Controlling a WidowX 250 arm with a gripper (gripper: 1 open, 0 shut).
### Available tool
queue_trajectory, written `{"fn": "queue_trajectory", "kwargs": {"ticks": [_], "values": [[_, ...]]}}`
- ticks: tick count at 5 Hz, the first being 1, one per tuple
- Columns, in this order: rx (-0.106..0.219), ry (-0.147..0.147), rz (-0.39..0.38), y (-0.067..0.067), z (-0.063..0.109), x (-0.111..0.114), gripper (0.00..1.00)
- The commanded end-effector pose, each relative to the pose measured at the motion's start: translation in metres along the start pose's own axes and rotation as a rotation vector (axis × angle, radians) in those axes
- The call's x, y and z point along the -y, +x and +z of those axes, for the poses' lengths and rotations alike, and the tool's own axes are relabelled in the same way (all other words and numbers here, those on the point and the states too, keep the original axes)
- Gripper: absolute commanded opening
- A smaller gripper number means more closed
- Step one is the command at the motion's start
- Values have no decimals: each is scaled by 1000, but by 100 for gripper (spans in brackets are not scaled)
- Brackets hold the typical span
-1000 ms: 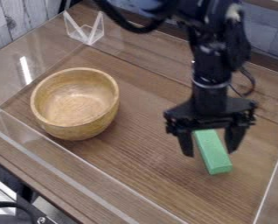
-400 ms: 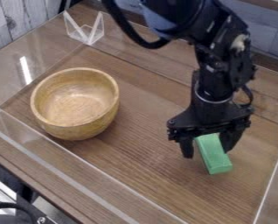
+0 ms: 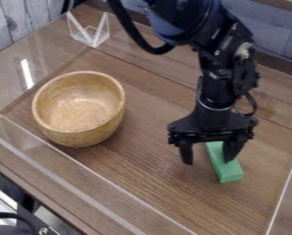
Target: Put green object into wooden bowl
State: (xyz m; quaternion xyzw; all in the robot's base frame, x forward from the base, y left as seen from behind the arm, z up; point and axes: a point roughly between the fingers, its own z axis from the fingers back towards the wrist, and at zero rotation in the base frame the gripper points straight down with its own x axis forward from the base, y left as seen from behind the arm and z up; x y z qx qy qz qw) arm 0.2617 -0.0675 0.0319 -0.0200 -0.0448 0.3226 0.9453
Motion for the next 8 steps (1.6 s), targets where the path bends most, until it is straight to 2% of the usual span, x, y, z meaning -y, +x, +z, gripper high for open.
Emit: {"fn": "queue_trajectory", "kwargs": {"ticks": [1, 2, 3, 4, 6, 7, 8], "values": [[8, -35, -41, 3, 14, 8, 100], [0, -49, -57, 2, 20, 14, 100], [-2, -55, 1, 3, 29, 26, 100], [3, -53, 48, 3, 30, 33, 100], [4, -35, 32, -2, 18, 31, 100], [-1, -26, -13, 0, 8, 33, 100], [-17, -28, -73, 2, 7, 34, 100]]}}
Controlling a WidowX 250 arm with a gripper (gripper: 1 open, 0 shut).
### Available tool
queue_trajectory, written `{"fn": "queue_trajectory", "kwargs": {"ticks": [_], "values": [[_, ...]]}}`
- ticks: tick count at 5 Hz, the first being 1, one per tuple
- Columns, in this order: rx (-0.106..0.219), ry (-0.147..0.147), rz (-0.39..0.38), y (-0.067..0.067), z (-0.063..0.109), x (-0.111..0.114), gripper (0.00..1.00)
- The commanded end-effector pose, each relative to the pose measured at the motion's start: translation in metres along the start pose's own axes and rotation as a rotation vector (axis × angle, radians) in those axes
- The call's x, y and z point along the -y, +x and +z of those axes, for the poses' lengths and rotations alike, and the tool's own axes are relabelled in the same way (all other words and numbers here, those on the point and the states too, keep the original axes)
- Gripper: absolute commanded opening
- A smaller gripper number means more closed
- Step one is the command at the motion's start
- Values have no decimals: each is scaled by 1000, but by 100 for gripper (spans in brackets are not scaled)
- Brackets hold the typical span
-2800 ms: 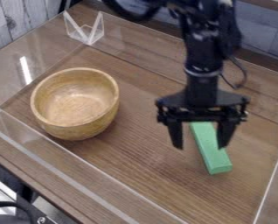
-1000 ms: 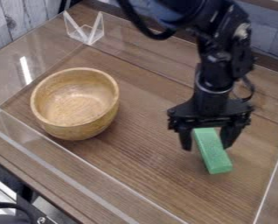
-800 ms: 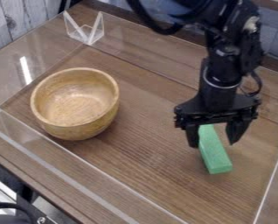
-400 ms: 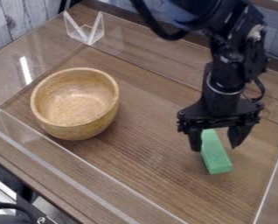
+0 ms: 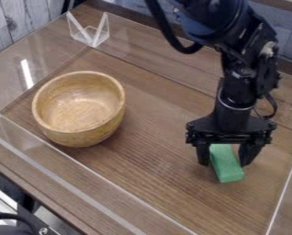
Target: Put green object into wooden bowl
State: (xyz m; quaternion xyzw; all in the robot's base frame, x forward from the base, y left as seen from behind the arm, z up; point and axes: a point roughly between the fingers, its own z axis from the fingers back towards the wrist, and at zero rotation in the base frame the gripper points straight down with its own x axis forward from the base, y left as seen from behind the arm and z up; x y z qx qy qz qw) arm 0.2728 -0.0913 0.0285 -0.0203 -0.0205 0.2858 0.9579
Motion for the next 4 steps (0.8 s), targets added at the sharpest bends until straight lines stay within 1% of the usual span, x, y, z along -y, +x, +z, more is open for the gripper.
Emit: {"fn": "queue_trajectory", "kwargs": {"ticks": [1, 2, 4], "values": [[34, -37, 6, 13, 3, -4, 0], [22, -58, -17, 21, 15, -20, 0], [4, -98, -62, 17, 59, -20, 0]]}}
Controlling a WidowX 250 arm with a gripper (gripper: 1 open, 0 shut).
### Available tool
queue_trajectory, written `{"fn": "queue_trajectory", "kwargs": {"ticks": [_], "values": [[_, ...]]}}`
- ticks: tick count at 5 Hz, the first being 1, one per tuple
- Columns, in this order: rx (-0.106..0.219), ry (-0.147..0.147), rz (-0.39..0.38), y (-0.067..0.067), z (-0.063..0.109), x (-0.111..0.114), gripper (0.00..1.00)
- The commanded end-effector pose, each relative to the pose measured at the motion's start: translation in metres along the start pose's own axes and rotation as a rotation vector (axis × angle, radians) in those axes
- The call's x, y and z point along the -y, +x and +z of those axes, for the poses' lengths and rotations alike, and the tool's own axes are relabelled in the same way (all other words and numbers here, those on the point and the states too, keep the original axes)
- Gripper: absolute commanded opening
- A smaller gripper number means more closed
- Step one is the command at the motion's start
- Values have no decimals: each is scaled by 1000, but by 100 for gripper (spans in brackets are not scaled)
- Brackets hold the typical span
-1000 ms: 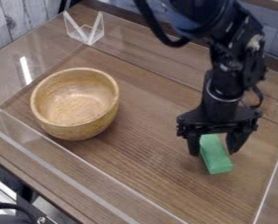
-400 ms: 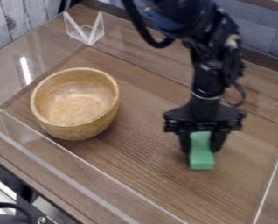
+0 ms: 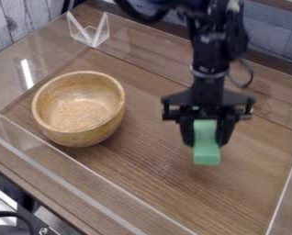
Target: Put green object into wooden bowl
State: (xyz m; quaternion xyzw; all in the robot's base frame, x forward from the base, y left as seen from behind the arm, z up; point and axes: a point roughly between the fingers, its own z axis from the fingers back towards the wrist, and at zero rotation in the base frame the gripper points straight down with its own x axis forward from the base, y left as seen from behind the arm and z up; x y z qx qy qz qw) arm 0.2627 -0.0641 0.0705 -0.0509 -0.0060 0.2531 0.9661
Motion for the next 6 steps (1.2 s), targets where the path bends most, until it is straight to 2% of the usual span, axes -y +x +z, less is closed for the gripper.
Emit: {"fn": "queue_trajectory", "kwargs": {"ticks": [1, 2, 3, 4, 6], "values": [[48, -64, -103, 17, 39, -7, 0], [53, -66, -232, 31, 55, -36, 0], [59, -61, -317, 47, 60, -69, 0], [62, -57, -395, 55, 60, -95, 0], [77, -38, -363, 71, 41, -140, 0]]}}
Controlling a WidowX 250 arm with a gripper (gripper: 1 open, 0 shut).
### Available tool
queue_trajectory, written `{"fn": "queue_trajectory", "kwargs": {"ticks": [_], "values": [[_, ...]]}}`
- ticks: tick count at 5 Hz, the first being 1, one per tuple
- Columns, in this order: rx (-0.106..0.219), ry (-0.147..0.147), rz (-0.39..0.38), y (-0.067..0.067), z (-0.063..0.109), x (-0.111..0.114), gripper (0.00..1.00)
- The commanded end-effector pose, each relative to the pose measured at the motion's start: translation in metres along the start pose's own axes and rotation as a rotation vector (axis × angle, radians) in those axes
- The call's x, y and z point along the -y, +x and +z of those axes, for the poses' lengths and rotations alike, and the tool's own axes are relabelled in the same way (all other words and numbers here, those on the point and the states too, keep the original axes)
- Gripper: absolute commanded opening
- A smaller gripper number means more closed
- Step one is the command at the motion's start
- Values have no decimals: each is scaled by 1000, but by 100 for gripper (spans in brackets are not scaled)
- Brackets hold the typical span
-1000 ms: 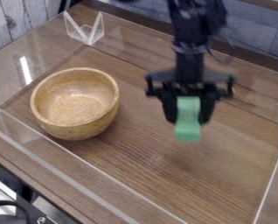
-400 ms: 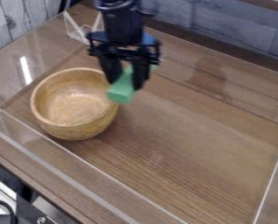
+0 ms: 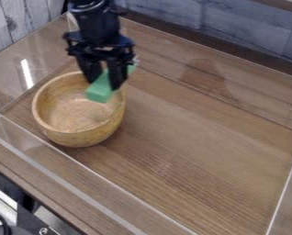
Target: Put green object into wooden bowl
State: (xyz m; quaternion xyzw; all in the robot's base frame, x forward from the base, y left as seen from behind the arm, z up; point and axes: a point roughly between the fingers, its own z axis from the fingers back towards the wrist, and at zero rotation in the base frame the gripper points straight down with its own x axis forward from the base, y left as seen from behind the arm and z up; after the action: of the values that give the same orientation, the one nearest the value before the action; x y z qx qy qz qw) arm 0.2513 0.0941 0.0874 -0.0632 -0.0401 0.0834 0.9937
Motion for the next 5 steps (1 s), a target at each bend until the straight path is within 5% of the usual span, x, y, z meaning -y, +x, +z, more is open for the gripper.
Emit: {"fn": "queue_trajectory", "kwargs": {"ticks": [1, 2, 3, 5], "values": [[35, 14, 1, -3, 7, -7, 0], [35, 20, 19, -7, 6, -8, 0], [34, 24, 34, -6, 6, -15, 100], [40, 30, 47, -4, 3, -34, 100]]}}
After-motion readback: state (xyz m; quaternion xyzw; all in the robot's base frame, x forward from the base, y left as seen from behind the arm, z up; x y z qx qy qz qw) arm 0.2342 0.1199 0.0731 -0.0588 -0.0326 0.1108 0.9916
